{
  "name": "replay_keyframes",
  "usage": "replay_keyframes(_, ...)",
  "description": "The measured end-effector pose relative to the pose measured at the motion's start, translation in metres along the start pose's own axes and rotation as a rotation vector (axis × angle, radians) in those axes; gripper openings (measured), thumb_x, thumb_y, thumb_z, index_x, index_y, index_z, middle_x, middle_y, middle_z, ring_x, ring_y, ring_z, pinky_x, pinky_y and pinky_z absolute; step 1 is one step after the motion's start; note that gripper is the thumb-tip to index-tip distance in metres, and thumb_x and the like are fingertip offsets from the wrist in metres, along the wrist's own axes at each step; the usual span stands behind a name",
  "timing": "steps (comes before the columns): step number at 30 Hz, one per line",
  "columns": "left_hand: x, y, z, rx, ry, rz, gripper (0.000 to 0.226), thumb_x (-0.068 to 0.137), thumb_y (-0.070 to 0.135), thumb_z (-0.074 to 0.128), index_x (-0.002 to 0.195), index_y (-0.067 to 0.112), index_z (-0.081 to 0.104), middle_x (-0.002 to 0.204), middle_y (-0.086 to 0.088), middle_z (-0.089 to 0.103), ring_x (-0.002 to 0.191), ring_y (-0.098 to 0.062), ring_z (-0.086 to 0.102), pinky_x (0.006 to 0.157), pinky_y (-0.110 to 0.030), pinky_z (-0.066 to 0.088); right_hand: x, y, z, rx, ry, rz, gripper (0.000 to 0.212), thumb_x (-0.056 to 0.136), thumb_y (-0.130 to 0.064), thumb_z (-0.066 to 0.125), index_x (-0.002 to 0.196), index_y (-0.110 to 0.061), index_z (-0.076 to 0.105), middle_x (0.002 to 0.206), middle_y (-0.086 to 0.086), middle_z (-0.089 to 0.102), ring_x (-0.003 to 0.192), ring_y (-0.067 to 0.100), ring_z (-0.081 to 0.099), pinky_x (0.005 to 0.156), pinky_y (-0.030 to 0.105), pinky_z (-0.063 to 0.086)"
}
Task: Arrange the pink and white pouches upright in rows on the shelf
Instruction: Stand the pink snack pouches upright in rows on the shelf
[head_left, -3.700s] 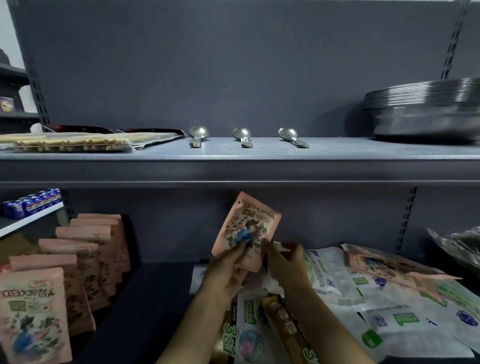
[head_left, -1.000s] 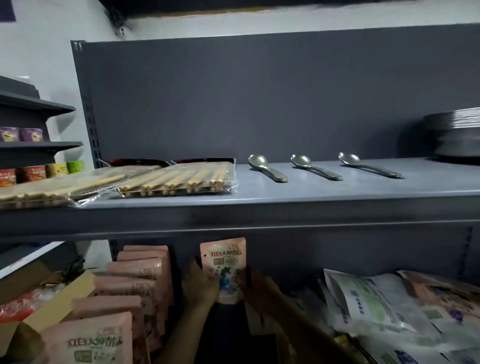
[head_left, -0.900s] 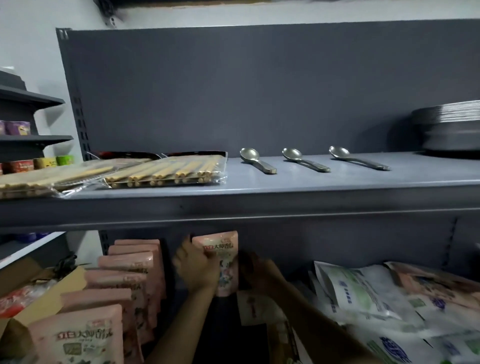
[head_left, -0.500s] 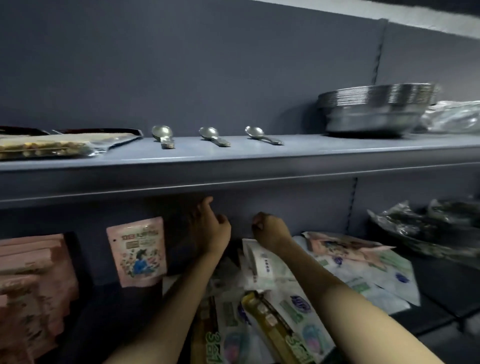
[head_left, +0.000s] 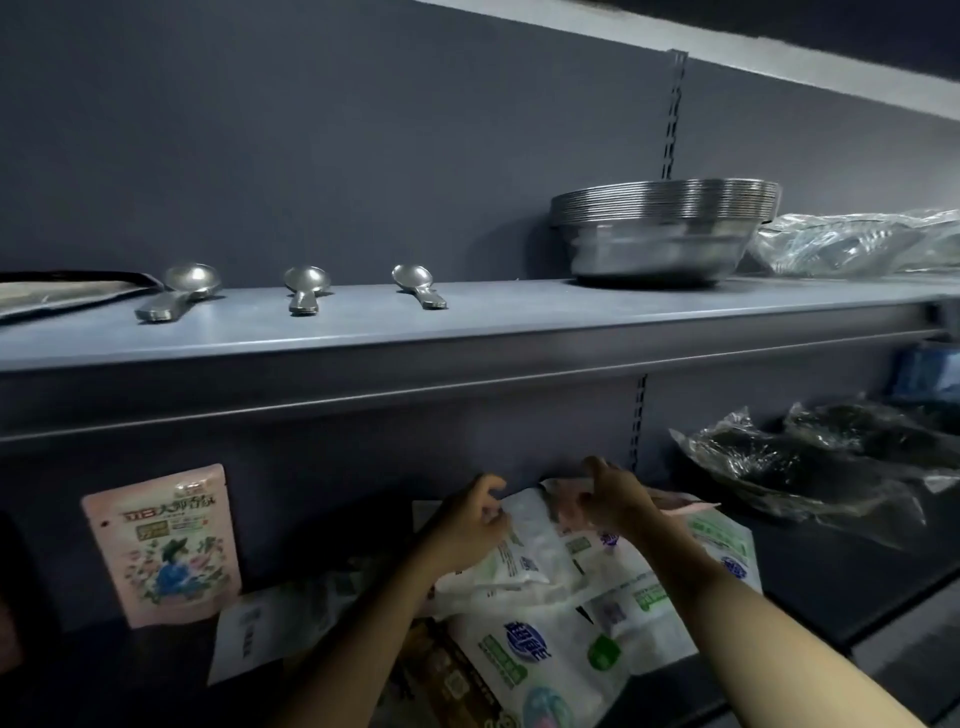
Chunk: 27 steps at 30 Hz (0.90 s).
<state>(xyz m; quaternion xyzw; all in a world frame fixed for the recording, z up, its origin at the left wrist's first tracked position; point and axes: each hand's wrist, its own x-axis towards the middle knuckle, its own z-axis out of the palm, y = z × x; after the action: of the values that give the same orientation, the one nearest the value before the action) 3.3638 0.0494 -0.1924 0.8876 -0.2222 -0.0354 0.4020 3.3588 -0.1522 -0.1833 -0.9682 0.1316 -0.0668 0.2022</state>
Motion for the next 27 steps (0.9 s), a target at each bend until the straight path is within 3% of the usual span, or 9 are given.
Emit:
replay_keyframes(3, -0.004, -0.004, -0.001, 0.044, -0.042, -0.047, 0.044, 0.093, 0.024, 0.050, 0.134, 0.015, 0.037, 0.130, -0.006, 0.051, 0.117, -0.019, 0.051, 0.089, -0.029, 0.044, 0.004, 0.006, 0.011, 0.038, -0.052, -0.001, 0.068, 0.084, -0.048, 0.056, 0.140, -0.018, 0.032, 0.142, 0.013, 0.043, 0.127, 0.033, 0.044, 0.105, 0.042, 0.038)
replay_keyframes(6, -0.008, -0.009, -0.003, -0.020, -0.040, -0.123, 0.040, 0.092, 0.026, 0.051, 0.130, 0.019, 0.040, 0.127, -0.001, 0.051, 0.113, -0.016, 0.052, 0.088, -0.030, 0.045, 0.009, 0.008, 0.022, -0.047, -0.030, 0.004, 0.053, 0.089, -0.049, 0.044, 0.132, -0.017, 0.042, 0.131, 0.010, 0.054, 0.118, 0.032, 0.052, 0.098, 0.044, 0.044)
replay_keyframes(10, -0.010, -0.015, 0.000, -0.052, 0.001, -0.141, 0.031, 0.091, 0.025, 0.053, 0.120, 0.016, 0.051, 0.124, 0.001, 0.056, 0.107, -0.012, 0.053, 0.081, -0.025, 0.047, 0.009, 0.008, 0.029, -0.052, 0.115, 0.017, 0.029, 0.093, -0.036, 0.043, 0.110, -0.018, 0.059, 0.095, 0.006, 0.066, 0.089, 0.025, 0.062, 0.082, 0.035, 0.049)
replay_keyframes(12, -0.011, -0.017, 0.000, -0.102, 0.022, -0.158, 0.024, 0.089, 0.023, 0.055, 0.113, 0.018, 0.054, 0.116, 0.003, 0.057, 0.104, -0.010, 0.053, 0.077, -0.025, 0.049, 0.005, 0.005, 0.027, 0.034, 0.181, 0.000, 0.027, 0.093, -0.032, 0.047, 0.109, -0.016, 0.061, 0.097, 0.010, 0.069, 0.090, 0.028, 0.064, 0.078, 0.032, 0.047)
replay_keyframes(16, -0.011, -0.018, 0.000, -0.214, 0.064, -0.138, 0.022, 0.090, 0.018, 0.055, 0.111, 0.019, 0.054, 0.112, 0.002, 0.057, 0.105, -0.010, 0.054, 0.087, -0.027, 0.047, -0.006, -0.009, 0.015, 0.555, 0.421, 0.006, 0.021, 0.094, -0.014, 0.046, 0.104, -0.003, 0.061, 0.097, 0.024, 0.065, 0.095, 0.038, 0.062, 0.075, 0.036, 0.043)
replay_keyframes(19, -0.009, -0.014, 0.001, -0.261, 0.125, -0.106, 0.029, 0.092, 0.021, 0.053, 0.121, 0.018, 0.052, 0.120, -0.002, 0.058, 0.110, -0.012, 0.054, 0.088, -0.025, 0.046, -0.014, -0.026, 0.004, 0.942, 0.512, 0.062, 0.018, 0.097, -0.018, 0.042, 0.090, -0.010, 0.057, 0.089, 0.016, 0.063, 0.088, 0.035, 0.063, 0.079, 0.045, 0.052)
replay_keyframes(21, -0.009, -0.011, 0.003, -0.308, 0.174, -0.089, 0.022, 0.092, 0.024, 0.053, 0.114, 0.024, 0.053, 0.120, -0.002, 0.059, 0.111, -0.015, 0.056, 0.095, -0.029, 0.046, -0.022, -0.036, -0.001, 1.175, 0.454, 0.064, 0.018, 0.096, -0.021, 0.043, 0.092, -0.012, 0.058, 0.093, 0.015, 0.067, 0.087, 0.031, 0.066, 0.078, 0.045, 0.055)
replay_keyframes(23, -0.013, -0.006, 0.002, -0.423, 0.243, -0.102, 0.007, 0.094, 0.028, 0.050, 0.100, 0.027, 0.054, 0.111, -0.006, 0.063, 0.102, -0.019, 0.061, 0.093, -0.033, 0.048, -0.033, -0.043, -0.006, 1.434, 0.359, 0.012, 0.018, 0.096, -0.018, 0.044, 0.092, -0.010, 0.060, 0.085, 0.011, 0.069, 0.080, 0.025, 0.069, 0.067, 0.036, 0.057)
replay_keyframes(27, -0.029, 0.016, -0.014, -0.667, 0.263, -0.228, 0.043, 0.098, 0.044, 0.032, 0.093, 0.015, 0.062, 0.082, -0.004, 0.067, 0.073, -0.017, 0.063, 0.069, -0.027, 0.051, -0.061, -0.058, -0.002, 1.636, 0.181, -0.122, 0.022, 0.098, -0.017, 0.044, 0.086, -0.011, 0.061, 0.067, -0.001, 0.072, 0.065, 0.011, 0.070, 0.052, 0.020, 0.053)
